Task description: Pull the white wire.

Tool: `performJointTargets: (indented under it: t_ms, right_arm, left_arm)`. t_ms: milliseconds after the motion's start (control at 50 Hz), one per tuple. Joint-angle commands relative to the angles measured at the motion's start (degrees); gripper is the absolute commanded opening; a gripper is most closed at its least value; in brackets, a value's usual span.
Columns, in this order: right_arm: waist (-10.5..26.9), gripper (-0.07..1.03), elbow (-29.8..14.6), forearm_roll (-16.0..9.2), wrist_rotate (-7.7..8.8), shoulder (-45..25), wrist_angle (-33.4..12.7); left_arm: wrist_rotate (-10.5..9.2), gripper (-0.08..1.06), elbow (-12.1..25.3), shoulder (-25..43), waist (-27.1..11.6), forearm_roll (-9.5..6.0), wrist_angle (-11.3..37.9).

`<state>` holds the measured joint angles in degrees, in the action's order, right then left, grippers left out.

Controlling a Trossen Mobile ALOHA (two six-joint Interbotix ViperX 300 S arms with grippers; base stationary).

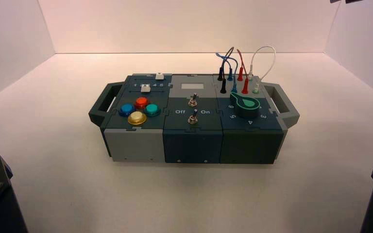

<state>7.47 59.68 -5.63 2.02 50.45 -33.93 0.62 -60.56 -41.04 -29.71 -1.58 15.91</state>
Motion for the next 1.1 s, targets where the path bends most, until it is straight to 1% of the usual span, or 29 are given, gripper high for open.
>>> performJointTargets:
  t_ms: [20, 60, 80, 120, 160, 180, 200, 220, 280, 400, 420, 520, 620, 740, 800, 860, 920, 1020, 1100]
  right_arm:
    - [0.2, 0.39, -2.3, -0.3, 0.09, -0.3, -1.0]
    - [0.2, 0.39, -2.3, -0.5, 0.09, -0.3, -1.3]
    - [0.2, 0.39, -2.3, -1.1, 0.09, -0.4, -1.8]
    - [0.2, 0.39, -2.2, -1.6, 0.0, -0.8, -2.4]
    - [0.4, 0.39, -2.1, -2.0, 0.09, -1.2, -3.0]
    - [0.4, 0.39, -2.1, -2.0, 0.09, -1.2, -3.0]
    - [0.4, 0.39, -2.1, -2.3, 0.09, -1.5, -3.3]
    - [1.1, 0.39, -2.1, -2.6, 0.18, -2.2, -3.9]
    - [2.4, 0.39, -2.3, -3.0, 0.18, -3.5, -5.0]
    - [5.2, 0.39, -2.5, -3.1, 0.18, -6.3, -6.0]
    - [5.4, 0.39, -2.5, -3.2, 0.18, -6.5, -6.1]
    - [7.0, 0.39, -2.5, -3.3, 0.18, -8.3, -6.1]
    - [8.3, 0.39, -2.4, -3.5, 0.18, -9.3, -6.2]
    - [10.1, 0.44, -2.5, -3.6, 0.26, -10.6, -6.2]
    - [10.9, 0.45, -2.3, -3.9, 0.26, -11.3, -6.2]
    - [11.0, 0.45, -2.3, -4.0, 0.26, -11.5, -6.2]
    - [11.3, 0.45, -2.1, -4.3, 0.88, -12.6, -6.2]
    - [11.6, 0.45, -2.5, -4.6, 1.14, -14.1, -6.2]
    - [11.6, 0.45, -2.6, -4.7, 1.41, -15.3, -6.1]
  left_arm:
    - [0.0, 0.37, 2.2, 1.9, -3.6, -0.18, -0.1]
    - [-0.18, 0.37, 2.5, 2.6, -4.8, -0.35, 0.1]
    - [-0.35, 0.37, 3.0, 3.5, -6.5, -0.79, 0.3]
    - [-0.79, 0.37, 3.5, 4.6, -8.3, -1.49, 0.4]
    - [-1.32, 0.37, 4.1, 5.6, -10.3, -1.85, 0.4]
    - [-1.32, 0.37, 4.1, 5.6, -10.3, -1.85, 0.4]
    - [-1.49, 0.37, 4.5, 6.2, -11.2, -1.85, 0.4]
    - [-2.2, 0.37, 5.2, 7.5, -12.9, -1.93, 0.4]
    - [-3.34, 0.37, 6.2, 9.7, -15.4, -2.2, 0.7]
    - [-5.45, 0.36, 9.1, 14.2, -19.8, -2.37, 1.1]
    - [-5.54, 0.36, 9.4, 14.5, -20.1, -2.37, 1.1]
    - [-7.47, 0.36, 11.5, 17.9, -23.5, -2.37, 1.0]
    - [-9.05, 0.36, 12.7, 20.1, -25.2, -2.37, 0.2]
    - [-10.63, 0.36, 13.4, 22.5, -27.0, -2.37, -1.4]
    - [-11.95, 0.36, 13.4, 23.6, -27.9, -2.37, -2.9]
    - [-12.3, 0.36, 13.3, 23.8, -28.2, -2.37, -3.3]
    - [-13.89, 0.36, 12.9, 25.1, -29.8, -2.37, -5.9]
    - [-14.94, 0.36, 12.7, 26.4, -30.8, -2.37, -7.6]
    - [-15.38, 0.36, 12.6, 27.0, -31.2, -2.37, -8.3]
